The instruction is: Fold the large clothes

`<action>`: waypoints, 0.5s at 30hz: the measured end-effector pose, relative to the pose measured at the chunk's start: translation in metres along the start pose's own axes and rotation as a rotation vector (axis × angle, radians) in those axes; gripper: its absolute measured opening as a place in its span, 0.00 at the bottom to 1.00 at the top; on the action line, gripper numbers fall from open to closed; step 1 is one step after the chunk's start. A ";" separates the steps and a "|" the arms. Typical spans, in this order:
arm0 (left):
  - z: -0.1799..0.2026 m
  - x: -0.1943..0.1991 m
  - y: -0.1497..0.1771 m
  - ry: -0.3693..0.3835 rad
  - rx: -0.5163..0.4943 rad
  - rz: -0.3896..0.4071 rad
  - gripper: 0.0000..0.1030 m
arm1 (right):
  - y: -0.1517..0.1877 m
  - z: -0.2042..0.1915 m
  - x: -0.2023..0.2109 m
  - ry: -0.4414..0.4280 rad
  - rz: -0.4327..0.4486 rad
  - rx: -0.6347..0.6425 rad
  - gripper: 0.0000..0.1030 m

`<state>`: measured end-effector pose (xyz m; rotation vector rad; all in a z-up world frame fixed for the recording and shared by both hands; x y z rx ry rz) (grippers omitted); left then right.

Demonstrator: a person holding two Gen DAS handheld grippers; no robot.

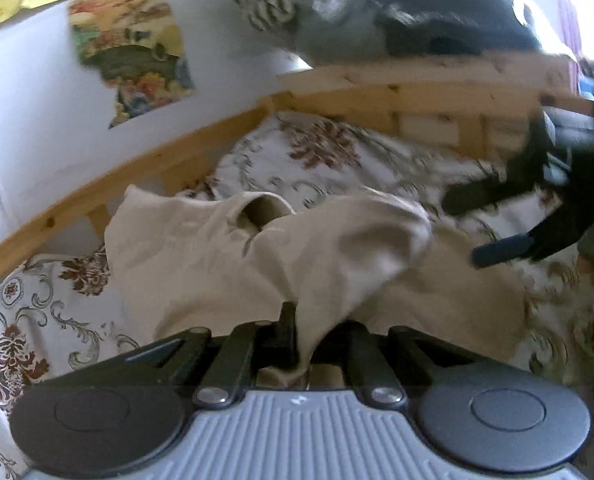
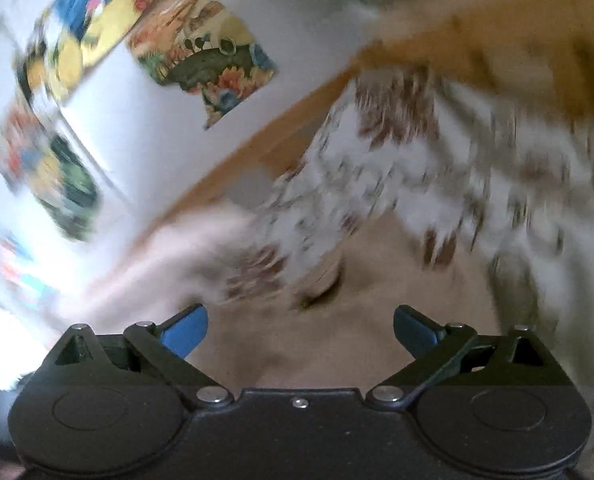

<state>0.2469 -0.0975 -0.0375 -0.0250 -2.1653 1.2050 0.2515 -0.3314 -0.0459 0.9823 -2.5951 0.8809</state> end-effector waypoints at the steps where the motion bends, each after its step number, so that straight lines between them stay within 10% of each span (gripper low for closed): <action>1: 0.007 0.001 0.003 0.004 -0.019 -0.004 0.03 | 0.003 0.006 -0.004 -0.081 -0.065 -0.076 0.99; 10: 0.059 0.013 0.033 0.080 -0.219 -0.011 0.03 | 0.001 0.018 -0.030 -0.272 -0.121 -0.302 0.85; 15: 0.065 0.010 0.039 0.013 -0.215 -0.035 0.03 | -0.002 0.014 -0.023 -0.129 -0.068 -0.150 0.82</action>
Point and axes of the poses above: each gripper's, at about its wrist camera, not at the fingertips, and x roughly against the way its jaws point, z to its right, y to its underside, the point moved 6 cm from there along -x, roughly the way its jaws point, and after that the axes turned 8 degrees about -x, right-handed, at the moved point
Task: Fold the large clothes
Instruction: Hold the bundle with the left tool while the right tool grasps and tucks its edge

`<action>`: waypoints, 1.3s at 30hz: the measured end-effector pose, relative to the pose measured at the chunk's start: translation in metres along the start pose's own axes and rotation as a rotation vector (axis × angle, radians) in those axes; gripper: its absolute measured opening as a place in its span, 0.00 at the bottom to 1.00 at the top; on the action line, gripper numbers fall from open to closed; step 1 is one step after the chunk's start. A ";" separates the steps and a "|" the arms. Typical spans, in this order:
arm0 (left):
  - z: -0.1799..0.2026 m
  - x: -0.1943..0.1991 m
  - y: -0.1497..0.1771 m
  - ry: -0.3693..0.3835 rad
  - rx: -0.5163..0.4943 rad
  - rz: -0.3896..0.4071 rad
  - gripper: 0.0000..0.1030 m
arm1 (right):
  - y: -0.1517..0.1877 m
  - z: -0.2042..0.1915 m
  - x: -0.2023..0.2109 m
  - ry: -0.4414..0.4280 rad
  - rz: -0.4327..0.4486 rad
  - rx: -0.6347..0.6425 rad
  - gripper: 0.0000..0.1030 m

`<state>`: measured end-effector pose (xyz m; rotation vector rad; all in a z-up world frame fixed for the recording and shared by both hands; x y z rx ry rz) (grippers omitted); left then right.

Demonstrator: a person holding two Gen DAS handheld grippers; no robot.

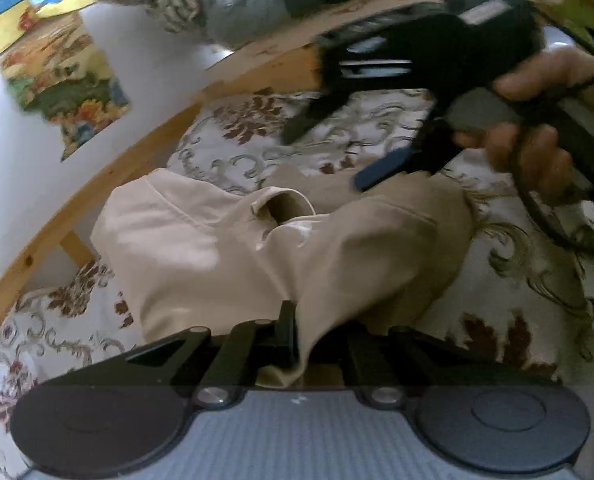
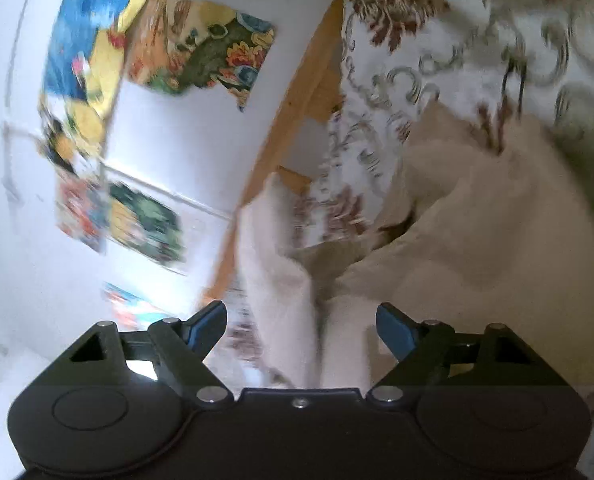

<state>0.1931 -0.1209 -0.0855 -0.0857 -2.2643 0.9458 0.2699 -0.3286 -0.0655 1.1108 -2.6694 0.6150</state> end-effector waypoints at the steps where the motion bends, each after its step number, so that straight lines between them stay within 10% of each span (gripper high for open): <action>1: -0.005 -0.001 -0.001 -0.007 0.035 -0.003 0.04 | -0.001 -0.001 0.004 0.040 0.019 0.043 0.82; 4: -0.026 -0.003 -0.007 -0.006 0.138 -0.002 0.04 | -0.001 0.002 0.009 0.058 0.028 0.047 0.90; 11: -0.078 -0.001 -0.007 -0.080 0.292 -0.003 0.04 | -0.002 -0.007 0.014 -0.263 -0.036 -0.129 0.99; 14: -0.091 0.001 -0.005 -0.105 0.325 -0.008 0.04 | 0.002 -0.010 0.008 -0.353 -0.193 -0.175 0.99; 20: -0.086 0.006 -0.008 -0.049 0.289 0.022 0.04 | 0.024 0.008 -0.027 -0.232 -0.365 -0.257 0.95; 30: 0.025 0.021 -0.001 0.032 -0.251 0.066 0.06 | 0.004 0.014 -0.025 -0.172 -0.159 -0.183 0.84; 39: 0.037 0.024 0.014 0.124 -0.189 0.039 0.10 | 0.030 0.017 -0.055 0.095 -0.188 0.121 0.45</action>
Point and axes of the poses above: each gripper's, at about its wrist camera, not at the fingertips, and x roughly against the way its jaws point, z to its right, y to its underside, the point moved 6 cm from there along -x, roughly the way its jaws point, and after that the axes turned 8 degrees about -x, right-handed, at the moved point
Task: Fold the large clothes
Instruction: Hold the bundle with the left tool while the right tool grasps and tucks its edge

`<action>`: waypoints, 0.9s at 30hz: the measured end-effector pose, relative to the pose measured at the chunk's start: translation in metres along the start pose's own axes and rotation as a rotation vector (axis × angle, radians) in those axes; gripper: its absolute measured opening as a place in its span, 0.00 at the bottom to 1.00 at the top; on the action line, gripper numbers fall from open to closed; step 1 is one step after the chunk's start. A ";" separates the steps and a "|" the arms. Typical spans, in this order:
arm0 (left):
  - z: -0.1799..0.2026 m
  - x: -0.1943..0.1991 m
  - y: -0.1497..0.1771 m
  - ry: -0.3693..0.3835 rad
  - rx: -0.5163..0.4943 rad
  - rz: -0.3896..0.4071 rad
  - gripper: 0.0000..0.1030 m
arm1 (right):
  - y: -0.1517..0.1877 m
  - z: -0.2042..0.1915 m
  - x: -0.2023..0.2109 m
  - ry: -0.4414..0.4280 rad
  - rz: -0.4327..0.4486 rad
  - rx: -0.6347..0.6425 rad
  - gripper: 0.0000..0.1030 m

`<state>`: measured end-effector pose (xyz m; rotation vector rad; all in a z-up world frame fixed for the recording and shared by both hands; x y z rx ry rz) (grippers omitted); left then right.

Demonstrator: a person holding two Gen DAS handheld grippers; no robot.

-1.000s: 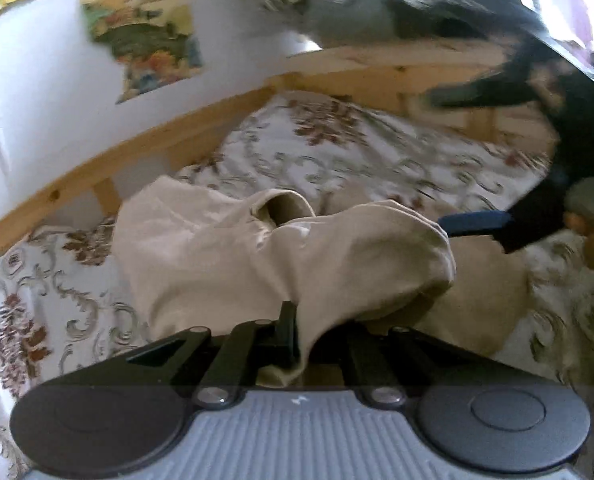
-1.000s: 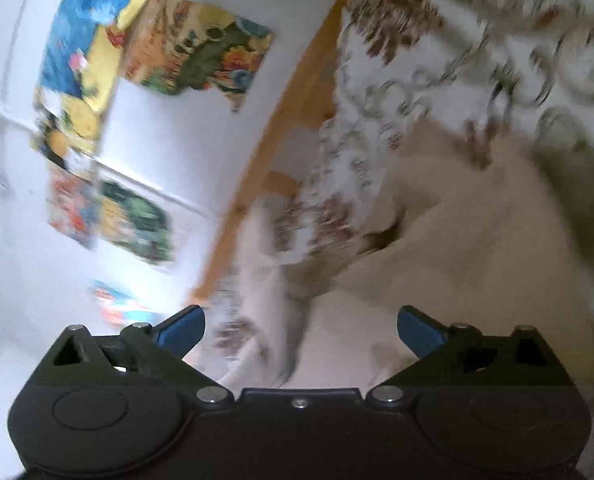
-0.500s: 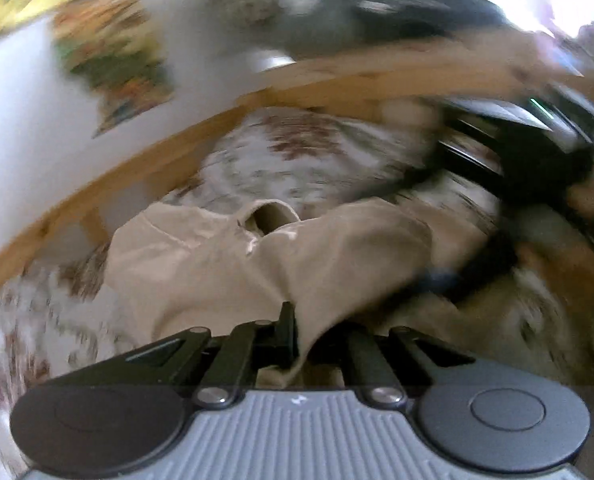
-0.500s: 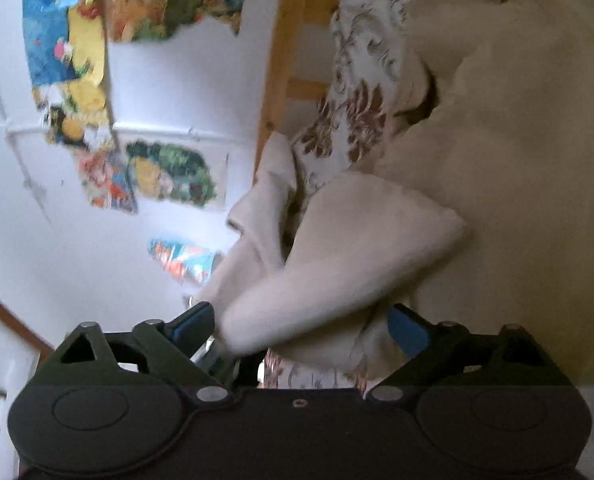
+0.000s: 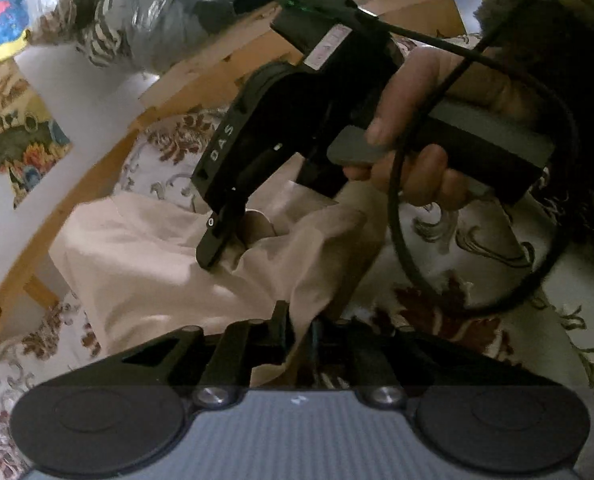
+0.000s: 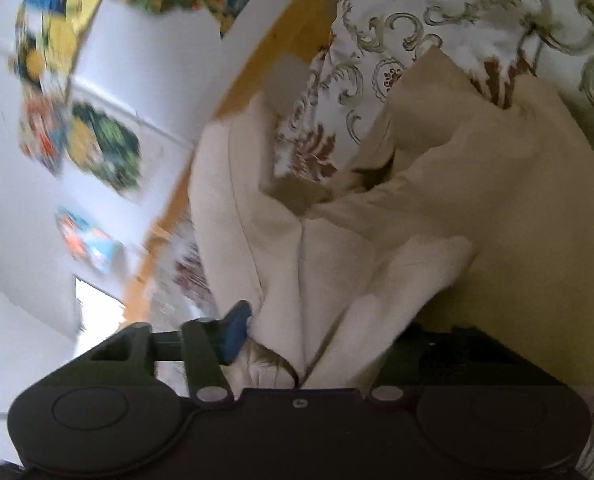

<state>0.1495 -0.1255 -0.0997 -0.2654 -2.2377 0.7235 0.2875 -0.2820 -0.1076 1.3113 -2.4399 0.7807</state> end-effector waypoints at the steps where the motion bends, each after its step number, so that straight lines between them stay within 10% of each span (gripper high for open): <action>1: 0.000 0.000 0.001 0.007 0.024 -0.001 0.10 | 0.003 -0.001 -0.001 0.008 0.002 0.023 0.41; 8: -0.014 0.008 0.000 0.022 0.075 0.045 0.16 | 0.012 -0.032 0.014 0.063 0.115 0.264 0.16; 16: -0.017 0.030 0.024 0.163 0.270 0.075 0.69 | 0.001 -0.016 0.012 0.160 0.144 0.287 0.14; 23: -0.051 0.063 0.091 0.042 0.703 0.080 0.83 | 0.004 -0.022 0.015 0.250 0.200 0.411 0.13; 27: -0.082 0.068 0.110 -0.041 0.896 0.097 0.86 | 0.019 -0.062 0.042 0.381 0.393 0.668 0.11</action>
Point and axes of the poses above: each gripper's, at about its wrist camera, not at the fingertips, and x roughly against the way its jaws point, z to its right, y to its underside, the point moved 6 cm from there along -x, roughly the way its jaws point, and after that the axes turned 8 degrees about -x, right-handed, at the moved point
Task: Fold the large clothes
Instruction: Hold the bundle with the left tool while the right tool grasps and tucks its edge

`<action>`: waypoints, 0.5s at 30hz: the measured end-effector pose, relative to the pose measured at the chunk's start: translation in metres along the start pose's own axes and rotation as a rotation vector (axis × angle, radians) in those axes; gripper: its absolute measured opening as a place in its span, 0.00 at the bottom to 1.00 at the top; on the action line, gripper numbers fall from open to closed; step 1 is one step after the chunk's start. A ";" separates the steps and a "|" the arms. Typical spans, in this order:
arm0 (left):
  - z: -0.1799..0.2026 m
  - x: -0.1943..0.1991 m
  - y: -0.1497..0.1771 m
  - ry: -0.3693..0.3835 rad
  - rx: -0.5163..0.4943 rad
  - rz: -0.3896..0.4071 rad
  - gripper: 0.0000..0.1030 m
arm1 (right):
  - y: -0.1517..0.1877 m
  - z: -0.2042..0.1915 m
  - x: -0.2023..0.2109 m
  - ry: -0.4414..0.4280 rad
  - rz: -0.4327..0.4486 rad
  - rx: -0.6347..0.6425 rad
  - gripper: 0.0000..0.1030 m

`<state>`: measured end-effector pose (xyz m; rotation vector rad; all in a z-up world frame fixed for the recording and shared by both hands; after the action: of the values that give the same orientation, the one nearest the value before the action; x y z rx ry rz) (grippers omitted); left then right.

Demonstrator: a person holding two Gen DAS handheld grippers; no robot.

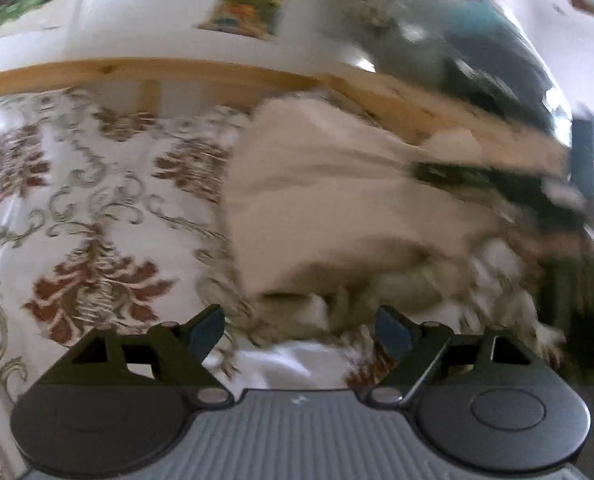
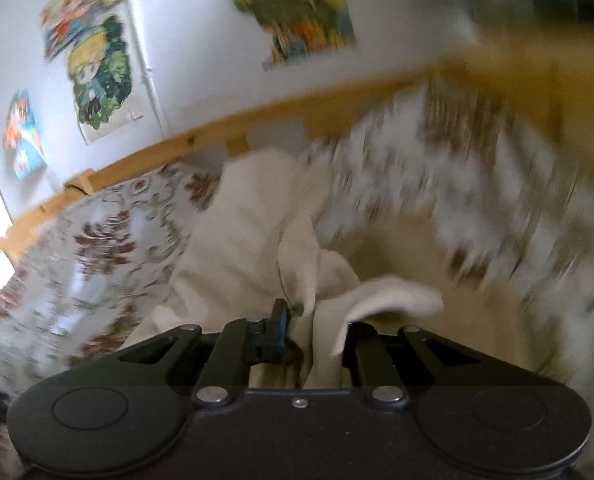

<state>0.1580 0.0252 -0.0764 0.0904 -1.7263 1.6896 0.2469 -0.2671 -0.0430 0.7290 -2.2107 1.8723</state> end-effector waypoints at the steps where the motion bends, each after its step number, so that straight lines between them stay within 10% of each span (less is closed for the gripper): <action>1: -0.005 -0.001 -0.007 -0.006 0.010 0.014 0.88 | -0.003 -0.007 0.010 0.054 0.053 0.086 0.11; 7: -0.013 -0.032 -0.050 0.005 0.052 0.038 0.94 | 0.008 0.015 0.000 0.258 0.009 0.220 0.10; 15: -0.007 -0.107 -0.033 0.160 0.233 -0.157 0.99 | 0.034 0.052 -0.031 0.368 -0.116 0.215 0.12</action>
<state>0.2574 -0.0173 -0.1047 0.1874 -1.3653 1.7254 0.2680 -0.3056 -0.0972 0.4819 -1.7291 2.0148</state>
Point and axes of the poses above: each gripper's, at about its wrist camera, not at the fingertips, and x roughly against the way its jaws point, z to its right, y to its underside, the point moved 6 cm from there along -x, roughly the way its jaws point, and after that the axes turned 8 degrees about -x, right-handed, at the moved point
